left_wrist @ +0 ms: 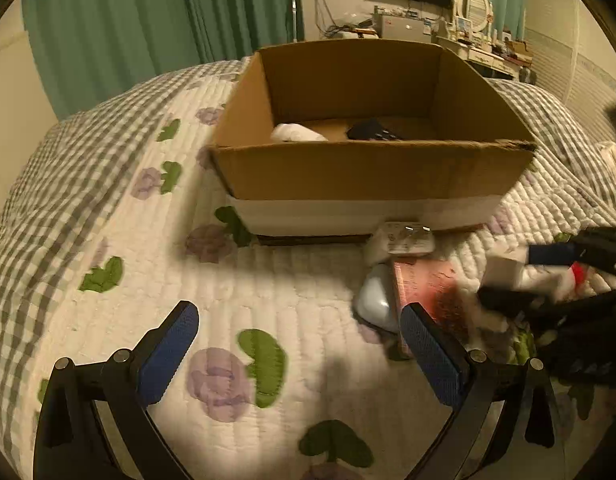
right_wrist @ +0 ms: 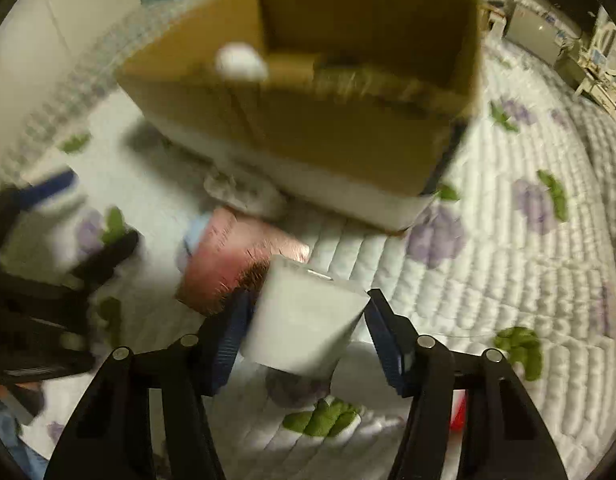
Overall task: Organize rigid objects
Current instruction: 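Grasp the pink card case with the left gripper while the right grasps the white charger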
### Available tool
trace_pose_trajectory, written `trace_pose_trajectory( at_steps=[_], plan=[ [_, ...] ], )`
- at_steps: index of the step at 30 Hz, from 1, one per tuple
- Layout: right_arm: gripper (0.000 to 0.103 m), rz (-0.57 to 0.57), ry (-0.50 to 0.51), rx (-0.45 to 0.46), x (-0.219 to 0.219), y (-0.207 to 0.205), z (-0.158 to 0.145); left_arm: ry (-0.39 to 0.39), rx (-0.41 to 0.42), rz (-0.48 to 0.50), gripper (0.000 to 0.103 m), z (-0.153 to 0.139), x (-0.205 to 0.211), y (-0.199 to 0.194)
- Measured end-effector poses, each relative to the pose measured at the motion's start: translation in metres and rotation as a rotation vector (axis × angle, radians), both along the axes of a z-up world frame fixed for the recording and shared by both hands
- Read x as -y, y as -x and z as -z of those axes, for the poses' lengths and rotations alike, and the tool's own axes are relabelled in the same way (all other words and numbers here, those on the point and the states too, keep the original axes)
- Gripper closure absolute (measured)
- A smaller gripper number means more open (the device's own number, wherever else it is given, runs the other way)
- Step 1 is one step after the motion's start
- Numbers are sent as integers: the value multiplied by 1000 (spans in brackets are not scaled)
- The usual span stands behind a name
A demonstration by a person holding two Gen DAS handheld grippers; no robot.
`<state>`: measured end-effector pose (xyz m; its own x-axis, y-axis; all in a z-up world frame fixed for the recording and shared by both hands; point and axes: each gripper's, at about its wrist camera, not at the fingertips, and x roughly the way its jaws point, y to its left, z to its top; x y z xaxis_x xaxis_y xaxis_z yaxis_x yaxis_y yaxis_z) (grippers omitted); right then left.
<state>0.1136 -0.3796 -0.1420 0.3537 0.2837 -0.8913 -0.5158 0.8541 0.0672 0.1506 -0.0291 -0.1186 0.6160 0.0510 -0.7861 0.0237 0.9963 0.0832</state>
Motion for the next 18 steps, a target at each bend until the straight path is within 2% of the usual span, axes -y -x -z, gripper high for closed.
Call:
trace_pose_trajectory(
  at_steps=[3, 6, 7, 9, 14, 18],
  plan=[
    [49, 19, 19, 51, 12, 8, -20, 26, -27, 33, 2, 6, 12, -1],
    [49, 48, 25, 77, 28, 10, -28, 48, -53, 64, 4, 14, 23, -3],
    [49, 58, 34, 81, 34, 7, -29, 48, -60, 74, 7, 17, 27, -4],
    [50, 69, 56, 91, 43, 1, -29, 49, -85, 87, 20, 25, 34, -9],
    [50, 88, 36, 53, 54, -3, -21, 127, -146, 116, 43, 35, 45, -20],
    [50, 89, 19, 56, 57, -1, -18, 96, -148, 142, 45, 35, 57, -19]
  ],
)
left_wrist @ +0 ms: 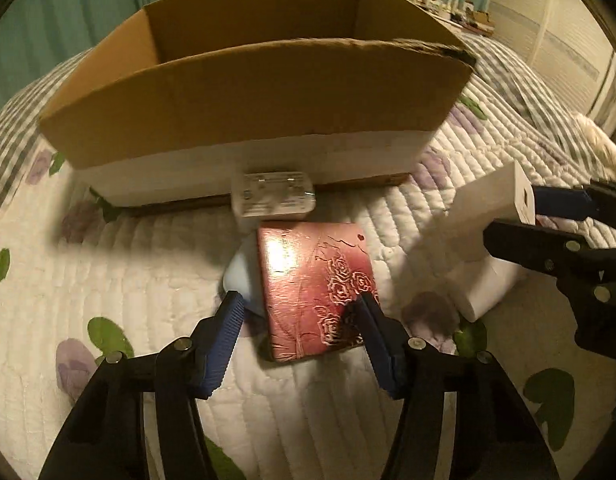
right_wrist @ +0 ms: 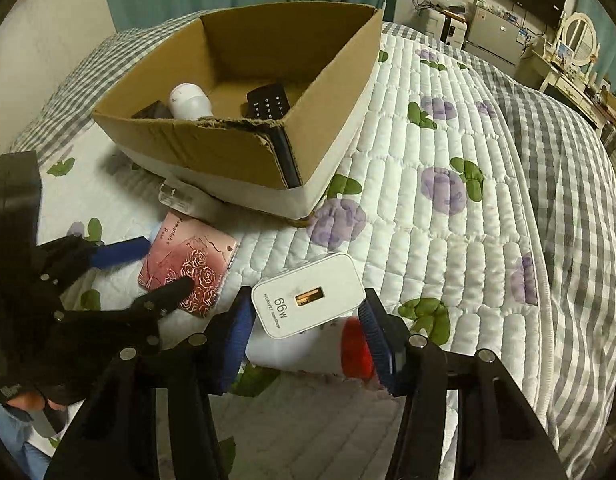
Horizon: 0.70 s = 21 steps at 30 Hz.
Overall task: Organize rigid objects
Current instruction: 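Grasp the pink card case with the left gripper while the right grasps the white charger, then carry the pink case and white charger into the box and release both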
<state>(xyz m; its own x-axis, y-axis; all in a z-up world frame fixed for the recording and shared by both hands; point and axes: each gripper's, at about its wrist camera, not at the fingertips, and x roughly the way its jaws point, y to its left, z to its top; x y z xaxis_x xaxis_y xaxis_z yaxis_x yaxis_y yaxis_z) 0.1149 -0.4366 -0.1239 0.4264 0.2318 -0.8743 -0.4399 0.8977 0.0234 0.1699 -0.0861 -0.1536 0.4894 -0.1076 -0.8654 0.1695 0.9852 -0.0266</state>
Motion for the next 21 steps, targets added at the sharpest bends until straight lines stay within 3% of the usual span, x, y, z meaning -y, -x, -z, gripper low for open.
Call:
trace_pose_trajectory(
  at_steps=[3, 6, 11, 21],
  plan=[
    [50, 5, -10, -2, -1, -1, 1, 12, -10, 21, 56, -4, 5, 1],
    [50, 14, -15, 2, -1, -1, 0, 76, -48, 47, 65, -9, 9, 1],
    [50, 21, -15, 4, -2, -1, 0, 140, -70, 57, 68, -15, 9, -3],
    [50, 54, -30, 14, 3, -2, -1, 218, -33, 123, 68, -31, 20, -4]
  ],
)
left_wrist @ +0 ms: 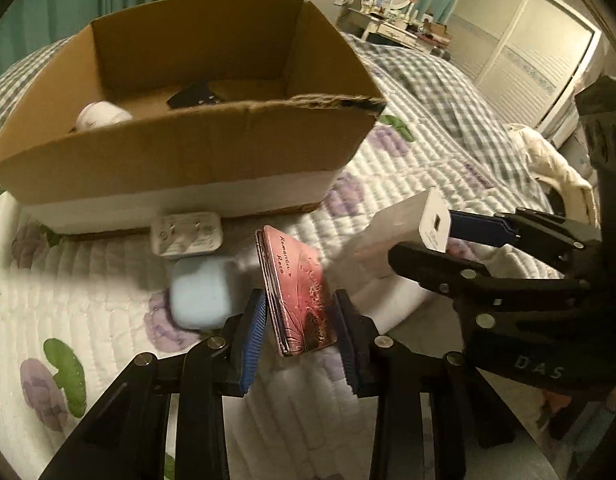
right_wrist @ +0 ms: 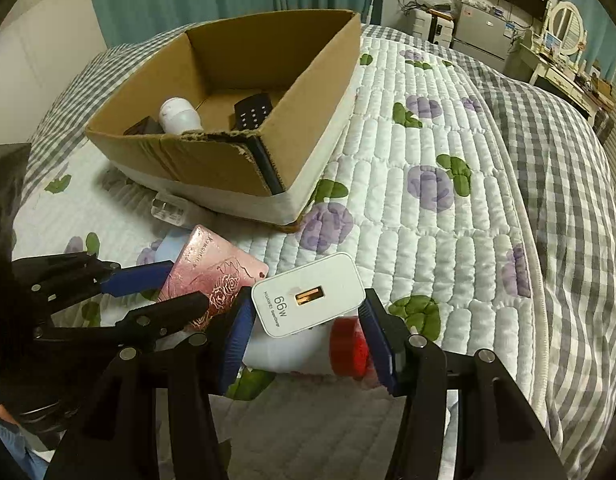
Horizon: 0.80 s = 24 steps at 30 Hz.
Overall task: Organize rigid objects
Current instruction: 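Carry the pink case and white charger into the box and release both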
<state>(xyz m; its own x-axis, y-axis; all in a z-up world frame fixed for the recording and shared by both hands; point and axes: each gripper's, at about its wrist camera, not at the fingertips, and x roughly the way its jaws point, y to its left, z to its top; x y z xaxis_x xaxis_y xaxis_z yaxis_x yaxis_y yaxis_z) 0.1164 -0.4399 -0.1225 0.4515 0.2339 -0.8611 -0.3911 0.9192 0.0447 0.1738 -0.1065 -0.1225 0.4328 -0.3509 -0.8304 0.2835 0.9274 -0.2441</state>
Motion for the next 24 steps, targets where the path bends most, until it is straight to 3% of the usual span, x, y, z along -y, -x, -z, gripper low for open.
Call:
trace_pose_trajectory(
  at_steps=[5, 7, 11, 24],
  plan=[
    [50, 42, -24, 8, 10, -1, -3, -2, -16, 27, 69, 10, 12, -5],
    [50, 51, -28, 12, 12, -1, -4, -26, -18, 33, 87, 14, 18, -7],
    [50, 60, -30, 27, 14, 0, -7, -32, 10, 29, 93, 10, 18, -5],
    [51, 14, -28, 110, 4, 21, -34, -137, 162, -20, 93, -47, -6, 21]
  ],
)
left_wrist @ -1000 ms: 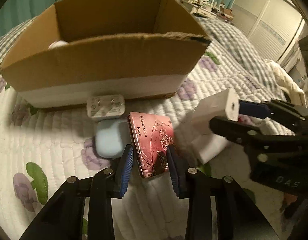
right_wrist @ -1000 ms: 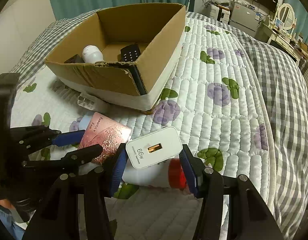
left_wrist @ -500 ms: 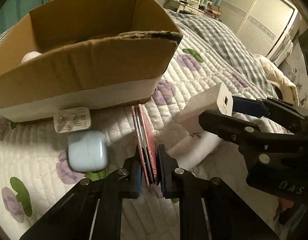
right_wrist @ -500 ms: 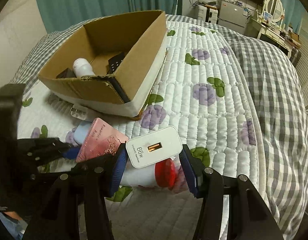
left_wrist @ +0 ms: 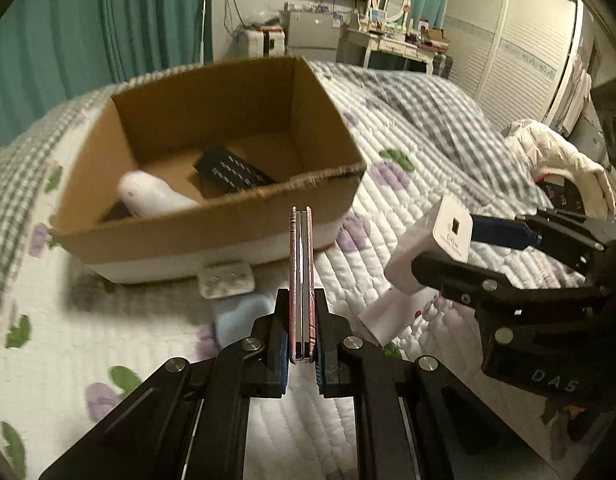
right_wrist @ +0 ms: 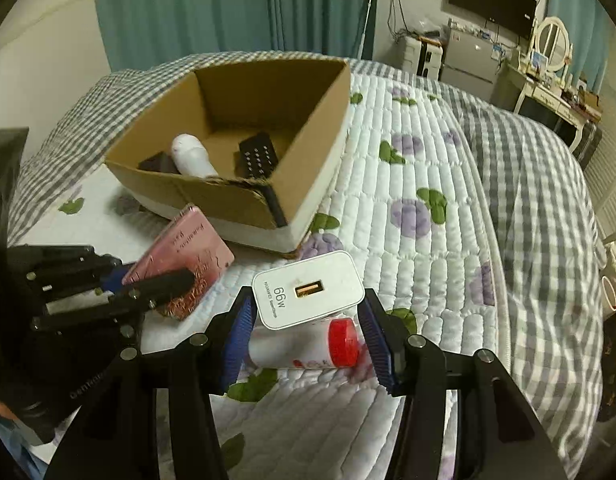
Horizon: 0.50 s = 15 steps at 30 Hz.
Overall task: Organize rigid objects
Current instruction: 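Carry the pink case and white charger into the box and release both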
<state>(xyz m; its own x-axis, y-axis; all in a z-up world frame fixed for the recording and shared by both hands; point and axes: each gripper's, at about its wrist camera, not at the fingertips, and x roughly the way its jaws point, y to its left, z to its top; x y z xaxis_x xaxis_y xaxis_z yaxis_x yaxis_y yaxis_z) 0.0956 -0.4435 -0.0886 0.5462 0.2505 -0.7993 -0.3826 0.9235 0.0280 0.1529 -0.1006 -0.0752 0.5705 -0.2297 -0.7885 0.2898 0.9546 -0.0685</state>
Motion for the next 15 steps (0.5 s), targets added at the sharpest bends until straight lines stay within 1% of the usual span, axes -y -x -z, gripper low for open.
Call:
trace_pose_trajectory(
  at_steps=[3, 7, 10, 15],
  plan=[
    [51, -1, -2, 20, -4, 7, -12, -14, 42, -14, 93, -18, -6, 5],
    [51, -8, -5, 68, -11, 13, -37, -22, 105, -36, 93, -47, -16, 6],
    [51, -20, -9, 119, -18, 12, -62, -25, 148, -58, 93, -66, -25, 1],
    [51, -39, -15, 196, -35, -3, -97, -27, 206, -106, 93, -93, -42, -22]
  ],
)
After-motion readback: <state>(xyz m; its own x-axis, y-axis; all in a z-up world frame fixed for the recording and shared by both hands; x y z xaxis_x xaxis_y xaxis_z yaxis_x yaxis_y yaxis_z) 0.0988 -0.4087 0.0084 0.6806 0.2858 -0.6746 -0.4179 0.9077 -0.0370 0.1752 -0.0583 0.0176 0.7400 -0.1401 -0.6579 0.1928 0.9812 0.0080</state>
